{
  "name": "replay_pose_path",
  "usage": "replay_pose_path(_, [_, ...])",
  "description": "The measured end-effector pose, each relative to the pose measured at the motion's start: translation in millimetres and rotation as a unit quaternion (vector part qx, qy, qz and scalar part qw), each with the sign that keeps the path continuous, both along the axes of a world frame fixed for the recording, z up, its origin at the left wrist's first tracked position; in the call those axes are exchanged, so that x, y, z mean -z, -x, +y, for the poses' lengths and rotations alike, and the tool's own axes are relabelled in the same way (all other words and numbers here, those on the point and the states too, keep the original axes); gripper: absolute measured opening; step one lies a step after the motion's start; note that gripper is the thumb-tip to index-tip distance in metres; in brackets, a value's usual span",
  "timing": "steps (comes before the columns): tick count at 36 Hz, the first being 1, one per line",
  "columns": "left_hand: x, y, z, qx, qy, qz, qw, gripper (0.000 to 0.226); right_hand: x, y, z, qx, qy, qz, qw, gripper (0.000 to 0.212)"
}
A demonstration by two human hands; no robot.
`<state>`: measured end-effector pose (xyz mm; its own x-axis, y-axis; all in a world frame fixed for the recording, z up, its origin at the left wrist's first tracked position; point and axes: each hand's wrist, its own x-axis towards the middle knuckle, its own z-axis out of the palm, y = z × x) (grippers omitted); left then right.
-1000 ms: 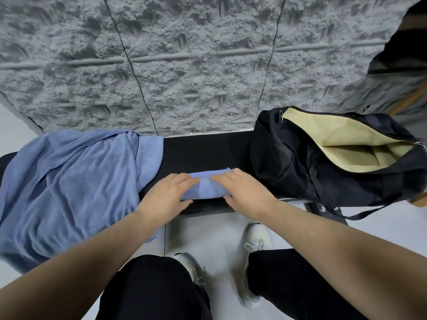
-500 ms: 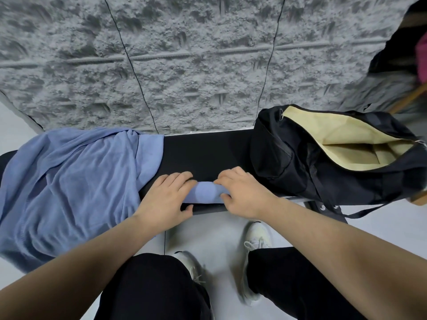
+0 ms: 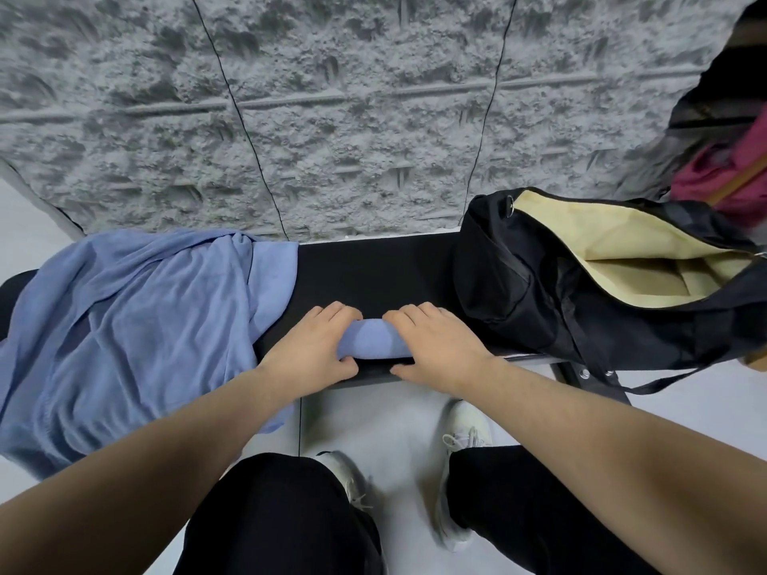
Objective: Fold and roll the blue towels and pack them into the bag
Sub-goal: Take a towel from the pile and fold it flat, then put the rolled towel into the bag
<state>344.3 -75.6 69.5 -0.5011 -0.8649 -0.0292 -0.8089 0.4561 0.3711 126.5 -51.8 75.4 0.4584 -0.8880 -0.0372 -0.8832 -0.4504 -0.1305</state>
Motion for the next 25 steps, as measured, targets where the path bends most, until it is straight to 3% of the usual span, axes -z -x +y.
replay_pose_path(6, [-11.0, -6.7, 6.0, -0.032, -0.074, 0.178, 0.981, 0.064, -11.2, 6.4, -1.4, 0.018, -0.041, -0.016, 0.999, 0.055])
replay_pose_path(10, [-31.7, 2.2, 8.0, -0.108, -0.159, 0.365, 0.911, 0.071, -32.0, 11.4, 2.2, 0.085, -0.161, -0.095, 0.979, 0.048])
replay_pose_path(13, [-49.8, 11.8, 8.0, -0.139, -0.196, 0.409, 0.880, 0.063, -52.3, 13.4, 7.4, 0.100, -0.220, -0.137, 0.961, 0.040])
replay_pose_path(15, [-59.6, 18.0, 7.4, -0.135, -0.213, 0.433, 0.865, 0.059, -61.2, 17.0, 10.9, 0.110, -0.242, -0.174, 0.948, 0.051])
replay_pose_path(19, [-78.2, 33.7, 8.3, -0.136, -0.252, 0.490, 0.823, 0.050, -71.9, 24.6, 16.8, 0.106, -0.215, -0.246, 0.939, 0.095])
replay_pose_path(25, [-101.0, 64.7, 6.9, -0.151, -0.298, 0.543, 0.770, 0.057, -94.3, 36.3, 19.4, 0.135, -0.132, -0.290, 0.938, 0.085])
